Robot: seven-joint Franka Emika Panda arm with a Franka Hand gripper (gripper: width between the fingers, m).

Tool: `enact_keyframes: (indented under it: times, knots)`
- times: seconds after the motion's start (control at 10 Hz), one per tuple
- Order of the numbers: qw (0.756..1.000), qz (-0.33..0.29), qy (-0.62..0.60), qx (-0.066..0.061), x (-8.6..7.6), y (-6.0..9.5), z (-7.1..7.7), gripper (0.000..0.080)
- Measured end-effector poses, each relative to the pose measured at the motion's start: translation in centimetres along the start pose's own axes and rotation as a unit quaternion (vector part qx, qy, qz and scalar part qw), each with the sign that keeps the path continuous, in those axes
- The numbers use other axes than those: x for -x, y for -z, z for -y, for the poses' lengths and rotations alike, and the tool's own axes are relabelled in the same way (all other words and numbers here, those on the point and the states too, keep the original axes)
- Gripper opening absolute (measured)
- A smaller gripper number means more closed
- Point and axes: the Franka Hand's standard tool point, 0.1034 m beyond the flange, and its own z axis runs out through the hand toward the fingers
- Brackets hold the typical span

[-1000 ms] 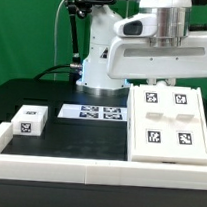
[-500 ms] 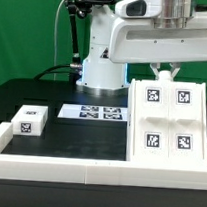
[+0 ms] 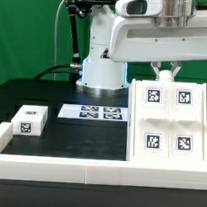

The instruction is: Assemble cabinet

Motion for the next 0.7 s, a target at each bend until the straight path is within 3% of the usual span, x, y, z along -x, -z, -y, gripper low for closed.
enact_keyframes:
  times: [0.2,0.6,0.7]
  knots:
    - [1.0,0.002,0.0,-0.001,-1.16,0.87,0.1,0.0002]
    - [1.0,0.002,0.0,-0.001,-1.12,0.69,0.1,0.0002]
    - [1.0,0.002,0.0,-0.001,-1.11,0.68,0.1,0.0157]
